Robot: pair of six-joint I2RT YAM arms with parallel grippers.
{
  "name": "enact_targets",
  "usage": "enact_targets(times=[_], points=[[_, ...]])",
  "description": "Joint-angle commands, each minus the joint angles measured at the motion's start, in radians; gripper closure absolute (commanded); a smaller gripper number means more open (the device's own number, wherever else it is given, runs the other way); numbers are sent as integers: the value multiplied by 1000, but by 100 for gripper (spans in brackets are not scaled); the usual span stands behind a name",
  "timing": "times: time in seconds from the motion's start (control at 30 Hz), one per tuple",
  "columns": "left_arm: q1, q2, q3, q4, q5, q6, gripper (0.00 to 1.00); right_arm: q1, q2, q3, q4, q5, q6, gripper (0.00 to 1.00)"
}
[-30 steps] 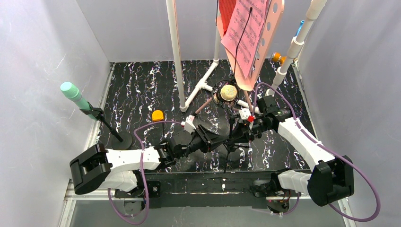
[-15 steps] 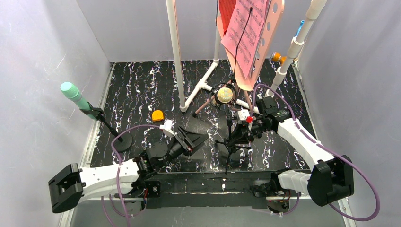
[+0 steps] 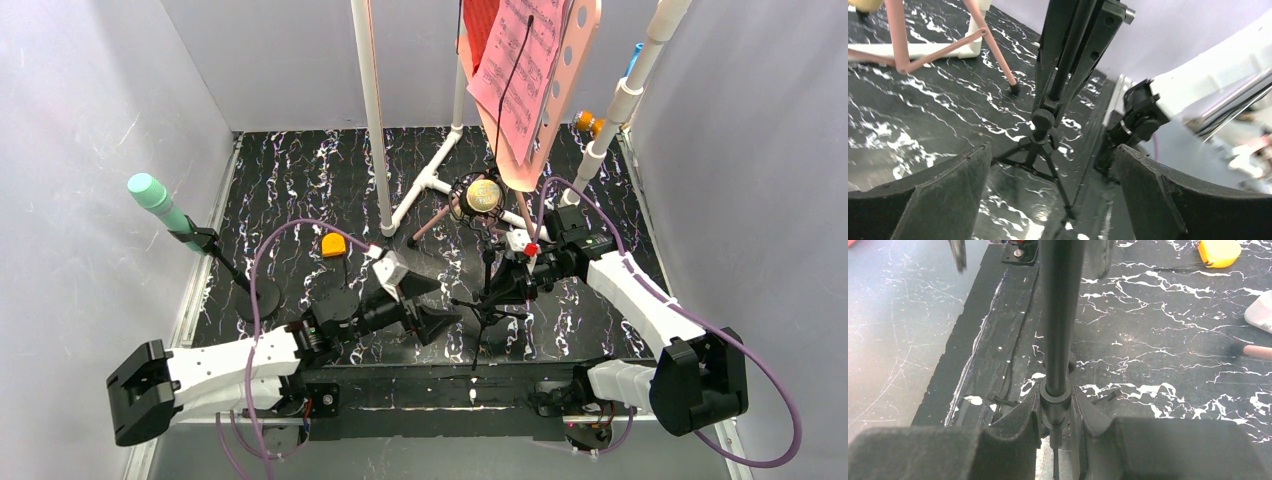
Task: Pack up the instrument practice props
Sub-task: Unscrew the knob on the microphone stand.
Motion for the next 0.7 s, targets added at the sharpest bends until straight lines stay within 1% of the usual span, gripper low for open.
enact_targets(times=[0.0,0.13,0.23,0.47,0.67], points=[[0,112,92,-3,101,340,9,-9,-12,-1,63,-121,25,99],[-1,201,152,-2,127,421,13,-9,-12,-2,65,-122,28,99],[-2,235,173,-1,124,444,16,-9,-14,-2,66,-119,27,99],[-1,276,186,-3,110,458,26,-9,-15,-3,66,-120,27,99],[-2,291,202,-2,100,497,30,-9,-16,-3,68,-117,27,99]])
